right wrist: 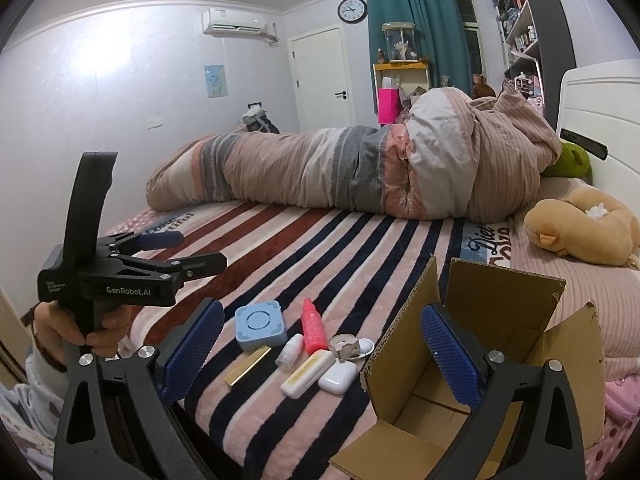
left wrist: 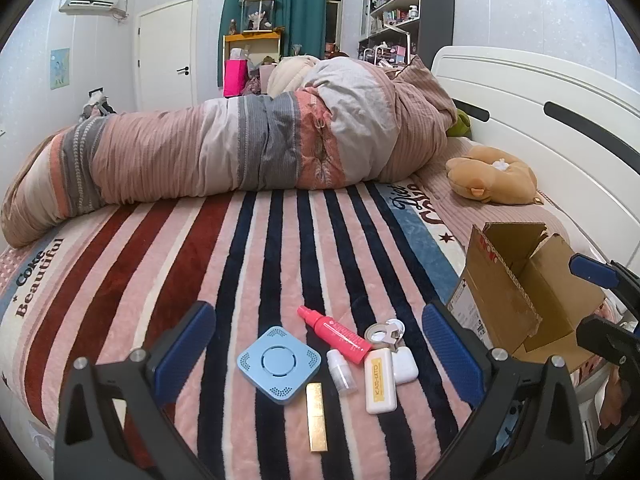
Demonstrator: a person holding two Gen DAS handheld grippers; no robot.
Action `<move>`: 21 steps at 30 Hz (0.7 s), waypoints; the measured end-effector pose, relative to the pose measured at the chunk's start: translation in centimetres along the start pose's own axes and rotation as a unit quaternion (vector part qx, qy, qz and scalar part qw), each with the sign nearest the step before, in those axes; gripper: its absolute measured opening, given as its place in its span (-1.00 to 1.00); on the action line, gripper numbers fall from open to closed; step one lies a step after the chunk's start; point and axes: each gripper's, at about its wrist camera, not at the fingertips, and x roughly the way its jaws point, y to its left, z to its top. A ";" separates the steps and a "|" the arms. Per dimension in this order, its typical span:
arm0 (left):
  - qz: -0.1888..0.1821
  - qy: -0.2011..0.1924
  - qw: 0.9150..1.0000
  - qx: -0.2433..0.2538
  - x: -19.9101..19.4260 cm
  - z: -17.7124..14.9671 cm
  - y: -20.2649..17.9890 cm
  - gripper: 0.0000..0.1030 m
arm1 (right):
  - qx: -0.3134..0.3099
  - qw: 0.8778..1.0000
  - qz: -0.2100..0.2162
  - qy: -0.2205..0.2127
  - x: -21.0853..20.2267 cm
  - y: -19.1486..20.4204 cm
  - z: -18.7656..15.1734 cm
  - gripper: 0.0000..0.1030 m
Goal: Organize rigid objects
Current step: 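Lower the right tool and grasp the gold metal bar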
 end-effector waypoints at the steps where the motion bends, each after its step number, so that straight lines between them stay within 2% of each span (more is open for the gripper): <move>1: 0.000 0.000 1.000 0.000 0.0 0.0 0.0 0.99 | 0.000 1.000 0.000 -0.001 0.0 0.0 0.0 0.91; 7: -0.008 0.004 1.000 0.001 0.8 -0.8 1.5 0.99 | -0.011 1.000 -0.006 -0.012 0.2 1.5 0.0 0.19; 9: -0.005 0.005 1.000 0.008 1.2 -0.9 2.6 0.99 | -0.015 1.000 -0.002 -0.013 0.8 2.6 0.0 -0.18; 12: 0.010 0.010 1.000 0.016 2.2 -1.5 4.3 0.99 | -0.005 1.000 0.014 0.004 2.7 4.2 -0.8 -0.46; 18: 0.057 0.035 0.997 0.038 5.6 -3.9 7.9 0.99 | 0.060 0.992 0.072 0.086 10.1 6.5 -5.0 -0.48; 21: 0.048 0.046 0.997 0.043 7.2 -5.3 9.5 0.99 | 0.095 0.983 0.078 0.136 14.4 7.5 -7.7 -0.48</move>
